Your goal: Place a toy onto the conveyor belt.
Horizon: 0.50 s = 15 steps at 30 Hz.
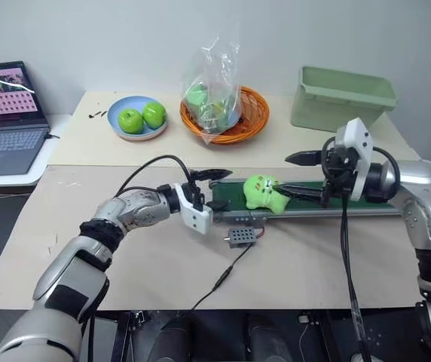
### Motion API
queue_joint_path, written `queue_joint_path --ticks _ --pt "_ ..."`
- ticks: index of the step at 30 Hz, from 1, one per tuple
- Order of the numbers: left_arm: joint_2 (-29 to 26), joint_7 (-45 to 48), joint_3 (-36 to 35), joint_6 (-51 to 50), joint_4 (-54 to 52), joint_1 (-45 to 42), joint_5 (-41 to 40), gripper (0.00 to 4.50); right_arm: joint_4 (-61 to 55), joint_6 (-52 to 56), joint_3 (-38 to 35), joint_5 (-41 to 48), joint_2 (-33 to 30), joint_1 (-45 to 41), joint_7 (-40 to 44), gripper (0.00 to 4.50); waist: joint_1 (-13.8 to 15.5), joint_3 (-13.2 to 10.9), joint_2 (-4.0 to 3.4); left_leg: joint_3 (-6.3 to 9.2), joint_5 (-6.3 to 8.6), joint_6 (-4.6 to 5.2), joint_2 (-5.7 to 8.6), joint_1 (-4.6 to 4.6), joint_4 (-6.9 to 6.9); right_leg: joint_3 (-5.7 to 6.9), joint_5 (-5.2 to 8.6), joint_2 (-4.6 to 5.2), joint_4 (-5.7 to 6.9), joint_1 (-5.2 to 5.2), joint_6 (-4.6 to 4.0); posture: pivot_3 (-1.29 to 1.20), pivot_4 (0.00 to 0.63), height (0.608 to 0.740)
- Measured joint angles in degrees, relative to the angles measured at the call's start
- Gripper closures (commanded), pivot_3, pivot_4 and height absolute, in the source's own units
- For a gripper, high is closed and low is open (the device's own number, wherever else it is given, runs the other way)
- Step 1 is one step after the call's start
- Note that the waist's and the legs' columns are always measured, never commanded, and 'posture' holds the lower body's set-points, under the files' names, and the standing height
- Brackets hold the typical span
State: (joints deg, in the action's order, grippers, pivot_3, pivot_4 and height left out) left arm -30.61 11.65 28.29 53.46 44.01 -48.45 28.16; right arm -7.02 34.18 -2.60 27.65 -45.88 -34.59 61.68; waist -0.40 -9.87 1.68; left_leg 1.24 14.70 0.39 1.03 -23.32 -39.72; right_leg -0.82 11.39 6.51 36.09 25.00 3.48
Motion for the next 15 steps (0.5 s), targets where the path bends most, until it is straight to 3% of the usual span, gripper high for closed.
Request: queue_joint_path --ticks 4,7,15 --pt "1.0 23.4 -4.5 -16.5 -6.6 5.4 -22.6 0.06 0.6 -0.5 0.1 -0.2 0.0 -0.6 0.7 0.0 -0.4 0.0 -0.01 0.03 0.03 0.05 -0.01 0.03 -0.14 0.0 0.0 -0.01 0.01 -0.12 0.01 0.0 0.15 0.74" --pt "1.3 34.4 -7.1 -30.1 -11.2 7.8 -32.4 0.06 1.5 -1.1 0.5 -0.6 0.1 -1.0 1.3 0.0 -0.5 0.0 -0.01 0.06 0.03 0.05 -0.02 0.04 -0.16 0.0 0.01 -0.04 0.03 -0.11 0.01 0.0 0.15 0.74" --pt "-2.3 38.7 -20.5 -63.3 -33.9 13.8 -51.2 0.06 4.2 -2.6 3.4 -1.6 2.3 -4.6 3.3 0.0 -1.4 0.0 -0.01 0.37 0.04 0.07 -0.07 0.11 -0.15 -0.11 0.02 -0.07 0.04 -0.11 0.03 0.0 0.15 0.74"
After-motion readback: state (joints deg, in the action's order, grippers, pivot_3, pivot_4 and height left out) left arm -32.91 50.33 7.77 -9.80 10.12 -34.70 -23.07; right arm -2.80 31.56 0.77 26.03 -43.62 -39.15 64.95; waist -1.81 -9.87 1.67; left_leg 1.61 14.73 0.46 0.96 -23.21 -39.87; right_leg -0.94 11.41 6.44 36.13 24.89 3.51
